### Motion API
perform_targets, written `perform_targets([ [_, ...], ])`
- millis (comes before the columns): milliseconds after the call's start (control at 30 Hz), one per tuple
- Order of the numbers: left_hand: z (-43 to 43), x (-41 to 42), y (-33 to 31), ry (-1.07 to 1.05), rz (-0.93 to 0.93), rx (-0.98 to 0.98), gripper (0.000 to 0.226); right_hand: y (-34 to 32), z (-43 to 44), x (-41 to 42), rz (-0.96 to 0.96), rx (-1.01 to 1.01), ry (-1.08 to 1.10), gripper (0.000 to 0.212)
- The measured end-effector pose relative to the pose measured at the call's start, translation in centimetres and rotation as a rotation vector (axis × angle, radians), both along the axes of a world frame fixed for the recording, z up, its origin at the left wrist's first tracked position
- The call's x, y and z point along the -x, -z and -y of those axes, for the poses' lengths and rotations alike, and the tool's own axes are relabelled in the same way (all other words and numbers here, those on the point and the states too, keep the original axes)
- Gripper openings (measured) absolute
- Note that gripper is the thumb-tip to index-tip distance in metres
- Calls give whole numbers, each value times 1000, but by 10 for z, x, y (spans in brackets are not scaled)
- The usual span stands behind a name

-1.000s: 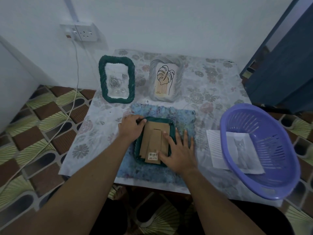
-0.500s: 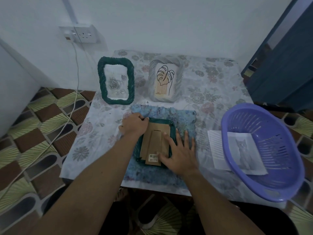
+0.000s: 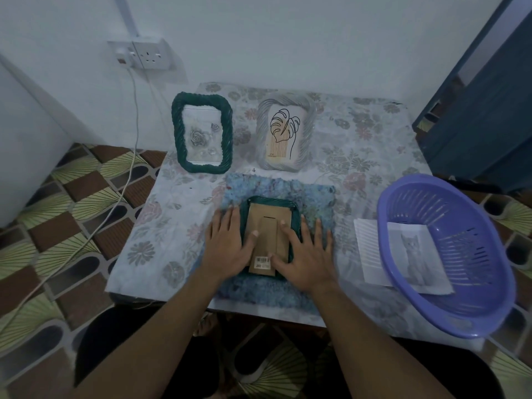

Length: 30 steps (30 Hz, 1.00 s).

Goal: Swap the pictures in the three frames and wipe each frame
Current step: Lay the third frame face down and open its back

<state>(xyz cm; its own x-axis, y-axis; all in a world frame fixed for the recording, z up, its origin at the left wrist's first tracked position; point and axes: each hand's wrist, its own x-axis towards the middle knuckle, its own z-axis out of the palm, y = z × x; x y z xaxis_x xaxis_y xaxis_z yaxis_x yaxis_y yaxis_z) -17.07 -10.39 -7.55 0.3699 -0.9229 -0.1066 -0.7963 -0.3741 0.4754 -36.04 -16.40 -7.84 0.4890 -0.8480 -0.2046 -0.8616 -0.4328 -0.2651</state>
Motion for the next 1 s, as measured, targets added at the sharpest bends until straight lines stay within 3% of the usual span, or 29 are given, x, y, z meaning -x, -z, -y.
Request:
perform_targets([
  [167,-11,-3,10,110,130,-92,101,0,0,-1,-4,1,5,82],
  [300,-11,-2,12,115,188,-106,100,-1,0,0,46,-17,18,83],
  [500,-12,-2,12,115,168,-95,94,-6,3,2,207,-93,136,107],
  [633,-13,-2,12,113,177,-82,91,-13,9,-6,334,-134,294,91],
  [833,-13,-2,13,118,188,-76,91,-27,36,-33,294,-117,579,41],
  [1000,-13,-3,11,118,185,-73,89,-29,51,-50,345,-195,807,32],
])
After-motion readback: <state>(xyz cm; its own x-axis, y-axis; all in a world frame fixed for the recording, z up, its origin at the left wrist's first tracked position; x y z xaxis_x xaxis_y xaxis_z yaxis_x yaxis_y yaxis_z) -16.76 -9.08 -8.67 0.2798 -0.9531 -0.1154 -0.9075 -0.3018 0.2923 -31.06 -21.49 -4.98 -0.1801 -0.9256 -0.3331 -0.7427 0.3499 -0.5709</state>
